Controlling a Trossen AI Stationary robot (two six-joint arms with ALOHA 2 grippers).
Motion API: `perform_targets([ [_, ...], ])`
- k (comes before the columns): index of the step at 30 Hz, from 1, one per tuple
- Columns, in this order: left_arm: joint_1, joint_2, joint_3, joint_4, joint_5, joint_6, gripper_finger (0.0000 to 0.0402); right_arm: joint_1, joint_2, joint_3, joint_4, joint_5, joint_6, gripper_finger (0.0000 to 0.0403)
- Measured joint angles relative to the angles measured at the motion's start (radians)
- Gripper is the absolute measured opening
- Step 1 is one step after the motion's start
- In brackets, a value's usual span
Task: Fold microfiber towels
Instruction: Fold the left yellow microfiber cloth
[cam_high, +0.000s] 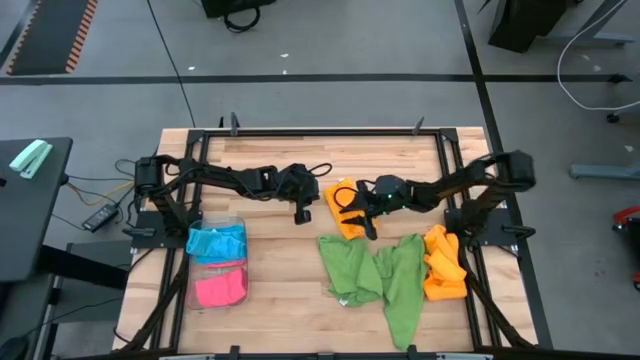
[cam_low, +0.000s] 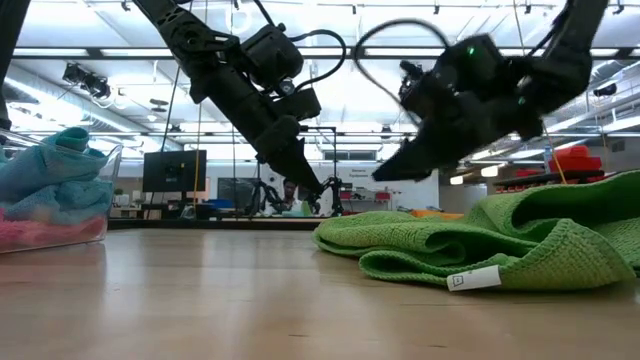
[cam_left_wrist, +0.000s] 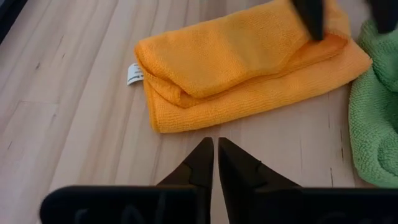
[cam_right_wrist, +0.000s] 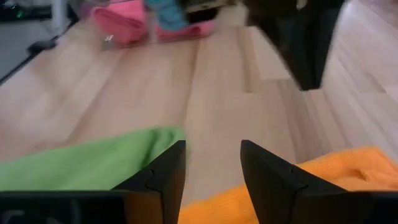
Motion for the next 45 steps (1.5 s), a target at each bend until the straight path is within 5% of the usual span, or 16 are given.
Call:
perform_targets([
  [8, 0.000, 0.000, 0.000, 0.006, 0.000, 0.003, 0.0024, 0.138, -0.194, 0.076, -0.601, 0.205, -0.035, 0.0170],
  [20, 0.000, 0.000, 0.000, 0.014, 0.000, 0.014, 0.0034, 0.324, -0.085, 0.295, -1.109, 0.503, -0.146, 0.0261],
  [32, 0.000, 0.000, 0.000, 0.008, 0.000, 0.011, 0.0023, 0.340, 0.089, 0.398, -1.149, 0.626, -0.342, 0.0316],
  [45, 0.000, 0.000, 0.000, 0.006, 0.000, 0.015, 0.0033, 0.358, 0.168, 0.398, -1.057, 0.707, -0.450, 0.0252],
])
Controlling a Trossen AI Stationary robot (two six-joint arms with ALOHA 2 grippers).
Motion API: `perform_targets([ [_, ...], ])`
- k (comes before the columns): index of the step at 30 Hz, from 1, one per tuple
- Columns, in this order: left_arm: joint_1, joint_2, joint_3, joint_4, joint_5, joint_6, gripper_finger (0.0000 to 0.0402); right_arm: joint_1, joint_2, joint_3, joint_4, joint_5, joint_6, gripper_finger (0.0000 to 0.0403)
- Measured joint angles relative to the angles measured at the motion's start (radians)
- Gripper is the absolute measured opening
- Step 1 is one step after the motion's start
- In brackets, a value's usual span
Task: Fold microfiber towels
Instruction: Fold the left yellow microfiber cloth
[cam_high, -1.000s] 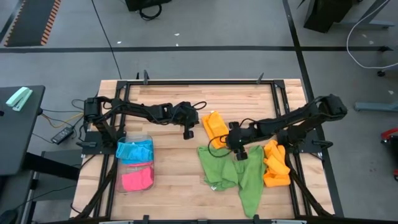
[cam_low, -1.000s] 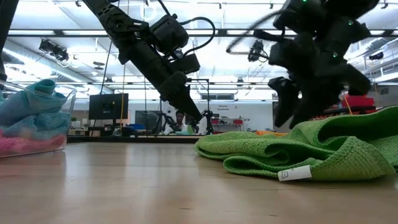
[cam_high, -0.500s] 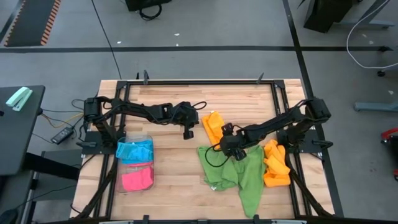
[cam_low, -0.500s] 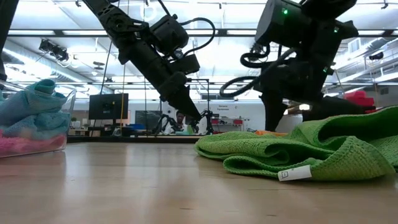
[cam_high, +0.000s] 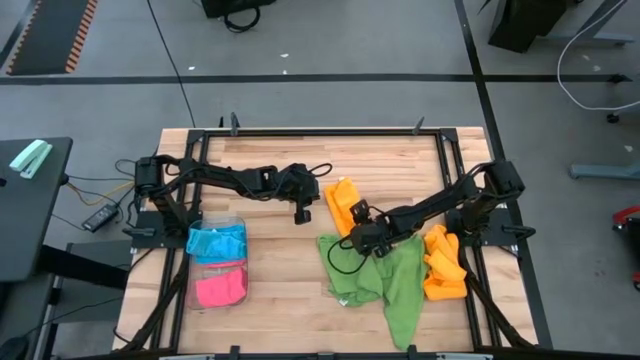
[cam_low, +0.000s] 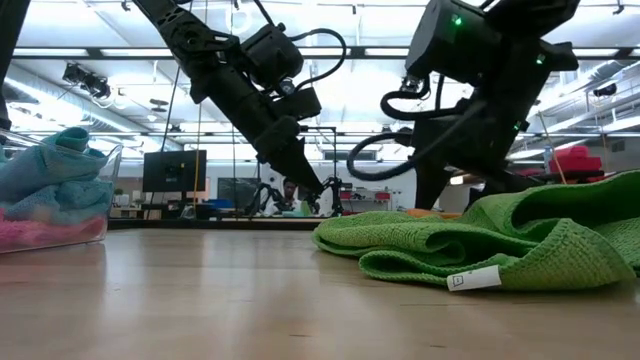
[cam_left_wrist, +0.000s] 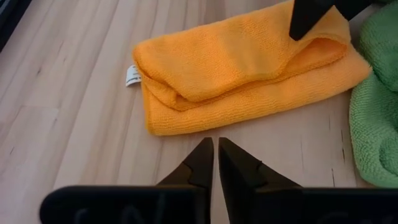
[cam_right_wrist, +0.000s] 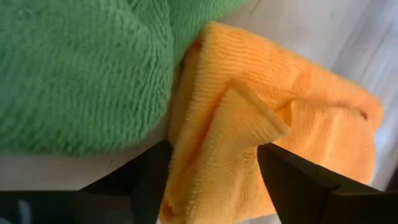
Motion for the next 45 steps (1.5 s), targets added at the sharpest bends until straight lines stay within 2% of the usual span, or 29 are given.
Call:
perform_targets([
  [4, 0.000, 0.000, 0.000, -0.003, 0.000, 0.000, 0.0028, 0.014, 0.008, -0.002, 0.025, 0.031, -0.001, 0.0204],
  [8, 0.000, 0.000, 0.000, -0.003, 0.000, 0.001, 0.0032, 0.019, 0.001, -0.004, 0.040, 0.039, 0.015, 0.0137],
  [13, 0.000, 0.000, 0.000, 0.009, 0.000, -0.001, 0.0039, 0.009, 0.003, -0.005, 0.059, -0.003, 0.046, 0.0052],
  [17, 0.000, 0.000, 0.000, 0.014, 0.000, -0.023, 0.0040, -0.007, 0.003, -0.005, 0.066, -0.040, 0.056, 0.0014],
  [22, -0.023, 0.001, 0.000, 0.012, 0.024, -0.014, 0.0034, -0.028, -0.034, -0.004, 0.045, -0.102, 0.065, 0.0007],
  [27, -0.046, 0.001, 0.000, 0.024, 0.047, 0.012, 0.0034, -0.080, -0.123, -0.004, 0.018, -0.274, 0.097, 0.0006],
  [30, -0.044, 0.001, 0.000, 0.033, 0.044, 0.026, 0.0039, -0.102, -0.156, 0.005, -0.024, -0.333, 0.117, 0.0005],
  [39, -0.044, 0.001, 0.000, 0.062, 0.044, 0.028, 0.0046, -0.146, -0.118, 0.138, -0.201, -0.615, 0.147, 0.0005],
  [45, -0.044, 0.001, -0.002, 0.060, 0.044, 0.029, 0.0040, -0.180, -0.130, 0.230, -0.354, -0.722, 0.164, 0.0005],
])
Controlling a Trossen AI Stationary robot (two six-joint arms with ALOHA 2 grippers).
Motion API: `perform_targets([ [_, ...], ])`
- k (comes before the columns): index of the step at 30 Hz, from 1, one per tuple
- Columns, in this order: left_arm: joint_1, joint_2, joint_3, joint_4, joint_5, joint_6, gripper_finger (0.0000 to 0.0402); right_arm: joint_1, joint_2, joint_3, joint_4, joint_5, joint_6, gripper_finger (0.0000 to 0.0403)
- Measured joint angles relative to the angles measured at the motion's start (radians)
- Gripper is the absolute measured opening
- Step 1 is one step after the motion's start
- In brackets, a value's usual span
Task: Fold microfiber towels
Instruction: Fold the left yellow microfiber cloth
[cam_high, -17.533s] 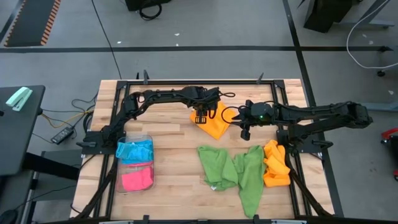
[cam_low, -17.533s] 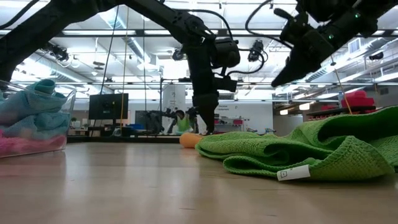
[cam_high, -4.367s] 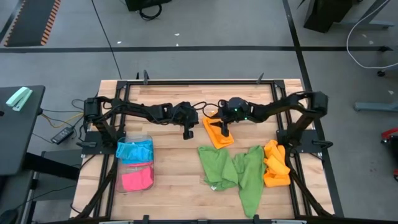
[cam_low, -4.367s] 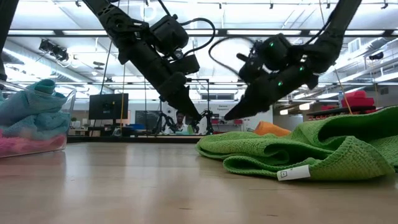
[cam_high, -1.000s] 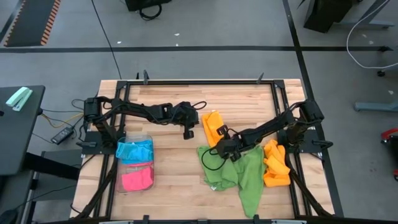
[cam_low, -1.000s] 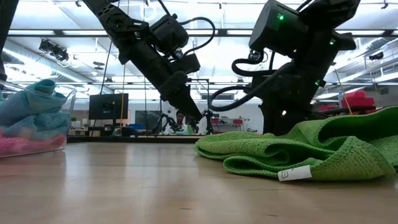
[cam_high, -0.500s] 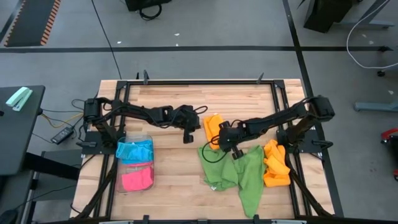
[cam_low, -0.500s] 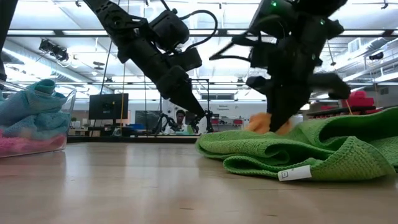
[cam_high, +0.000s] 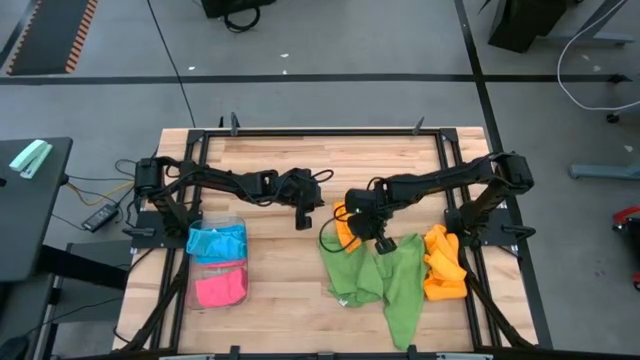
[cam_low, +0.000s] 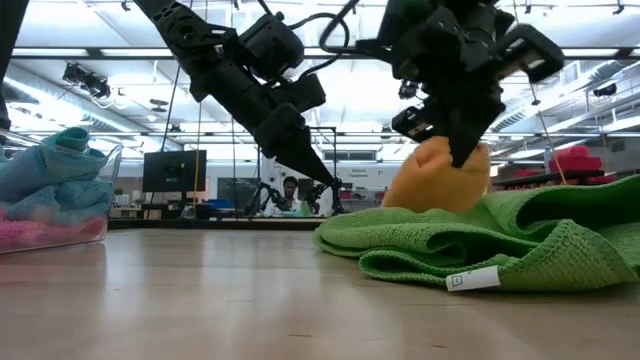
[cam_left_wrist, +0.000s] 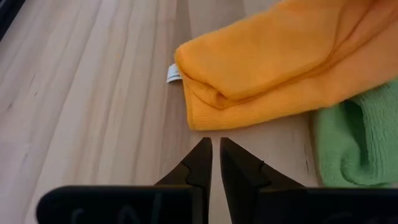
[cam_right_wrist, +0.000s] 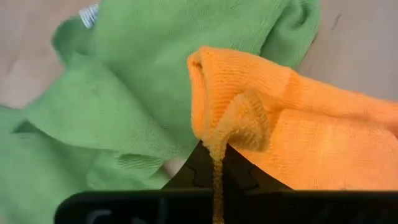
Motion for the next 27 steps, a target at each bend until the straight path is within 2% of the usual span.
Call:
perform_targets([
  [3, -0.001, 0.000, 0.000, -0.003, 0.000, 0.000, 0.0042, -0.025, 0.000, 0.031, -0.071, -0.047, -0.008, 0.0007],
  [13, 0.000, 0.000, 0.000, -0.003, 0.000, -0.007, 0.0049, -0.055, 0.000, 0.015, -0.054, -0.259, 0.047, 0.0009],
  [19, 0.000, 0.000, 0.000, 0.008, 0.000, -0.027, 0.0046, -0.049, 0.010, 0.002, -0.011, -0.269, 0.047, 0.0010],
  [27, -0.001, 0.000, 0.000, 0.021, 0.000, -0.026, 0.0054, -0.115, 0.085, -0.059, 0.085, -0.331, 0.054, 0.0010],
])
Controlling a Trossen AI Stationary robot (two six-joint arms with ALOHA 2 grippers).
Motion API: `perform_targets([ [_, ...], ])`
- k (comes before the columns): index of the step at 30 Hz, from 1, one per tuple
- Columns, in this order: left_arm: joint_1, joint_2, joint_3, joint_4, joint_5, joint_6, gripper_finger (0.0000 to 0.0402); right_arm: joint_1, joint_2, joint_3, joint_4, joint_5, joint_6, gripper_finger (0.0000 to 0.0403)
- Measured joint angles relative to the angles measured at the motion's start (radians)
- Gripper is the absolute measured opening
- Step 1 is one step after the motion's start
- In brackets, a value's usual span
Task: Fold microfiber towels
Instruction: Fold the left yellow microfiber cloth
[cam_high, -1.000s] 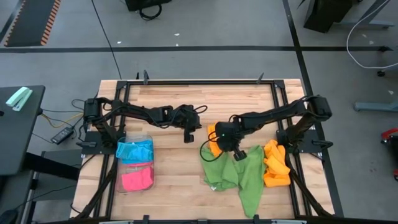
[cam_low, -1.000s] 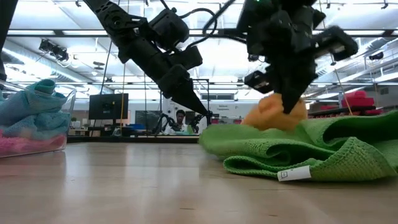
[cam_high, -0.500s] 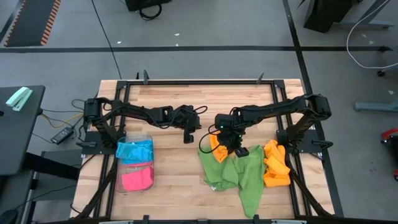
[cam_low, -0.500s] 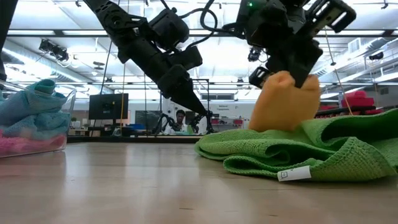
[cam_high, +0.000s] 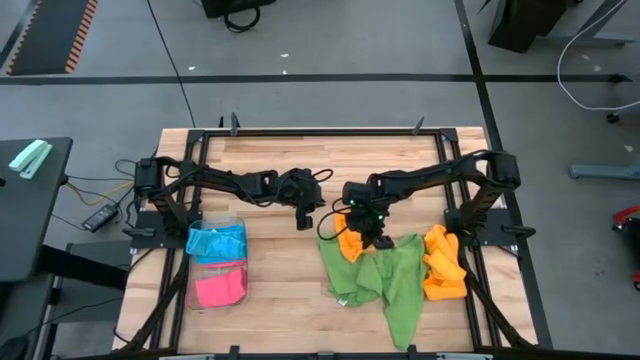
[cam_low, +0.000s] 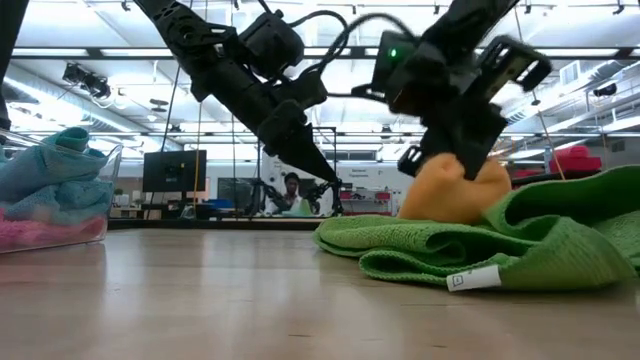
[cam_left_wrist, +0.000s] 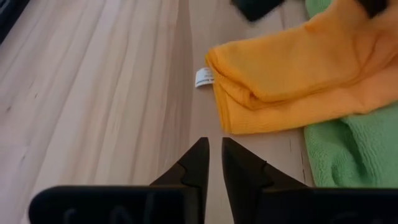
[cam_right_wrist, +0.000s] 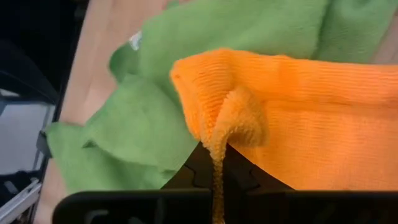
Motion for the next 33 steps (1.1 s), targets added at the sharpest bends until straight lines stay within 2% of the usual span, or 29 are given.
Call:
perform_targets([
  [9, -0.027, 0.000, 0.000, -0.006, 0.001, 0.026, 0.0054, -0.085, 0.075, -0.001, 0.023, -0.035, 0.051, 0.0009],
  [17, -0.049, 0.000, 0.000, -0.007, 0.001, 0.054, 0.0053, -0.136, 0.066, 0.004, 0.021, -0.035, 0.107, 0.0009],
  [33, -0.049, 0.000, 0.000, -0.010, 0.001, 0.054, 0.0054, -0.216, 0.067, 0.045, -0.002, 0.021, 0.047, 0.0009],
])
